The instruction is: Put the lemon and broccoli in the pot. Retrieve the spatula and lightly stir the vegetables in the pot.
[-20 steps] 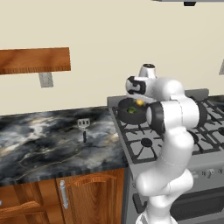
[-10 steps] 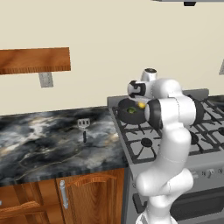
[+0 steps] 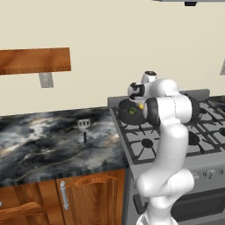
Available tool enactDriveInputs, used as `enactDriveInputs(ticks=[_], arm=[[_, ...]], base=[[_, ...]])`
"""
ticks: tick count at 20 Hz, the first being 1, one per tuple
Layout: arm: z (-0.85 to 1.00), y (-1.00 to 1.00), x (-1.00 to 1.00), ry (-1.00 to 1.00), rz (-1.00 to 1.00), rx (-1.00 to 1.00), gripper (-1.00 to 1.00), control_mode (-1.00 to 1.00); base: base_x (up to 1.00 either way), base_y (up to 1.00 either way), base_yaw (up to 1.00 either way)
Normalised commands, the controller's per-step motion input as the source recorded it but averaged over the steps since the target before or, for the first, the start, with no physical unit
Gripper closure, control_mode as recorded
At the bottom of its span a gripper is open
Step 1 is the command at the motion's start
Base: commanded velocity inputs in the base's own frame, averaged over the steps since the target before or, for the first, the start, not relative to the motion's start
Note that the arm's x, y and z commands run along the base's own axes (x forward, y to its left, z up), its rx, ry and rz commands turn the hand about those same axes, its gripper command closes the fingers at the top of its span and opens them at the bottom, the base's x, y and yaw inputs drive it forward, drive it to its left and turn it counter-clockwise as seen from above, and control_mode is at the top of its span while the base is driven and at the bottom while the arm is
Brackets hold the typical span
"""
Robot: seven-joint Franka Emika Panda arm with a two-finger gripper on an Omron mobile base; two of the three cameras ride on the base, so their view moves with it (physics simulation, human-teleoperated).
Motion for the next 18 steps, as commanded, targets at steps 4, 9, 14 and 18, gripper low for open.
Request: enactDriveInputs(ticks=[4,9,14,18], arm=[[-0.19,0.00,0.23,0.02,0.00,0.00,-1.00,-1.00],[-0.13,-0.02,0.16,0.03,0.00,0.00,-1.00,-1.00],[-0.03,-0.04,0.09,0.00,0.00,0.00,-1.00,-1.00],[0.00,0.00,0.09,0.06,0.00,0.00,-1.00,-1.00]], base=[[0.00,0.00,0.00],[0.00,0.00,0.00],[0.00,0.00,0.00],[0.00,0.00,0.00]])
